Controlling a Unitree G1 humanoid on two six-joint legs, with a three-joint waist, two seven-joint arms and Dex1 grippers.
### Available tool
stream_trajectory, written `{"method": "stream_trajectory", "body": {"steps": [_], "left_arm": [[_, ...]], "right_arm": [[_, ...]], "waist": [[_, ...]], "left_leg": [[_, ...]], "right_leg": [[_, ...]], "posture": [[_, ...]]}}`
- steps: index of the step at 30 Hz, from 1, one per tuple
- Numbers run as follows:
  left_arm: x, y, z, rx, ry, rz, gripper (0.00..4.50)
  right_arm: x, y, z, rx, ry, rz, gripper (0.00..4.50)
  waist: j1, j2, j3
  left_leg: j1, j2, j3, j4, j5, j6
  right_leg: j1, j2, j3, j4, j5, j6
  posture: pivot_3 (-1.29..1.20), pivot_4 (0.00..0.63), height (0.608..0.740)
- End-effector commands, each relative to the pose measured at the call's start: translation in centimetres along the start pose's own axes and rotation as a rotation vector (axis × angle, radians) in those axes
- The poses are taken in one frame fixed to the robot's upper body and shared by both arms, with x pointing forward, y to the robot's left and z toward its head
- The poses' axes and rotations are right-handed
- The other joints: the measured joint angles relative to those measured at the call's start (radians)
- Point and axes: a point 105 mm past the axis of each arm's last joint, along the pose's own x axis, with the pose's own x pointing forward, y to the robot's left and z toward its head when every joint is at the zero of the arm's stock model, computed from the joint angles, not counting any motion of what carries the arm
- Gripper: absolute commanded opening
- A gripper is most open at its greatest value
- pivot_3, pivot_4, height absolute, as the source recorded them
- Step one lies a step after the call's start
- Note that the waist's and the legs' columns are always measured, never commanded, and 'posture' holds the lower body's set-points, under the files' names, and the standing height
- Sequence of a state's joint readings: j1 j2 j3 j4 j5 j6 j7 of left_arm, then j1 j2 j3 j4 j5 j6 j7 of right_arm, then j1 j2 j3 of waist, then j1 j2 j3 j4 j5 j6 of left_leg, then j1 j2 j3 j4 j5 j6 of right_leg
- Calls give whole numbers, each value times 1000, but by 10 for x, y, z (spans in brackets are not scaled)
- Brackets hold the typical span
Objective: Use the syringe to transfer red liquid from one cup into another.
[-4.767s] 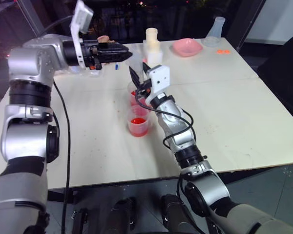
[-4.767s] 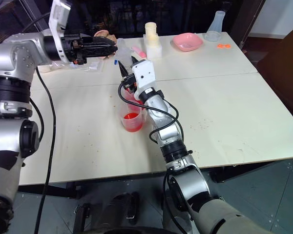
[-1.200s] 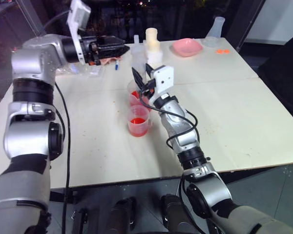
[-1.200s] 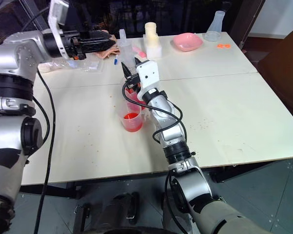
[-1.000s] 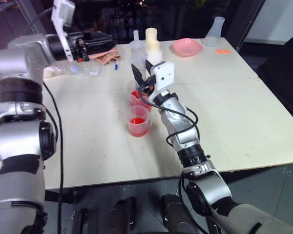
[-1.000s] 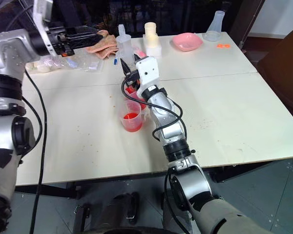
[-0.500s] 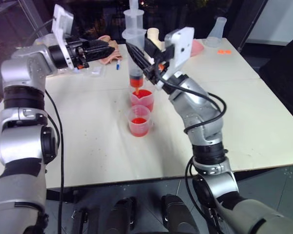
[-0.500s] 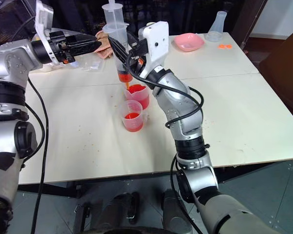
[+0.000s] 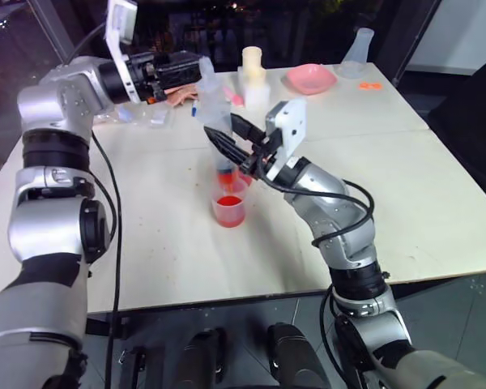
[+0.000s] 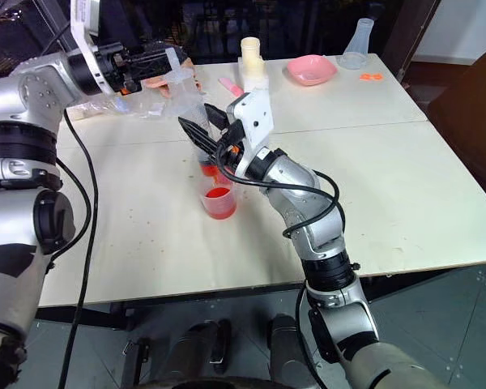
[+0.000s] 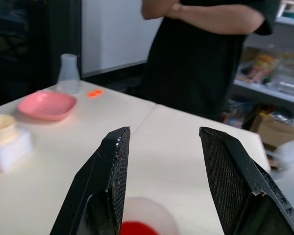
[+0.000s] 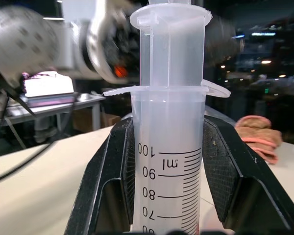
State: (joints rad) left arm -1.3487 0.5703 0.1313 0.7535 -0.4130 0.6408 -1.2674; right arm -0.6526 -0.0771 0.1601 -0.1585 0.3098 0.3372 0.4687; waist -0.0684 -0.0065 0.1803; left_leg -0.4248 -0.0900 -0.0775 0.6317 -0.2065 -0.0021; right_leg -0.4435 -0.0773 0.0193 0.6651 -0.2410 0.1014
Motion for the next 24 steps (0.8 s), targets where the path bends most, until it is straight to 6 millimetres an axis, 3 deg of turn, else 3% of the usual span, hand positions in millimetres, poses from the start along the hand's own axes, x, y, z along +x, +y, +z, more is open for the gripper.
{"method": "stream_trajectory", "body": {"steps": [1,10,24], "left_arm": [[-5,-14,22,40,-24,-48,2363],[-24,-21,17,41,53,-48,2363],[-32,-25,11,20,64,-41,2363]], "right_arm": [[3,4,9,-36,-59,0,1375],[2,1,7,-41,-66,-18,1375],[1,0,7,-34,-57,-19,1375]], "waist": [[0,0,0],[1,0,0],[1,0,0]], "left_leg": [[0,0,0,0,0,0],[0,0,0,0,0,0],[0,0,0,0,0,0]], "right_leg": [[0,0,0,0,0,0],[0,0,0,0,0,0],[0,0,0,0,0,0]], "posture": [[0,150,740],[0,150,740],[0,150,740]]}}
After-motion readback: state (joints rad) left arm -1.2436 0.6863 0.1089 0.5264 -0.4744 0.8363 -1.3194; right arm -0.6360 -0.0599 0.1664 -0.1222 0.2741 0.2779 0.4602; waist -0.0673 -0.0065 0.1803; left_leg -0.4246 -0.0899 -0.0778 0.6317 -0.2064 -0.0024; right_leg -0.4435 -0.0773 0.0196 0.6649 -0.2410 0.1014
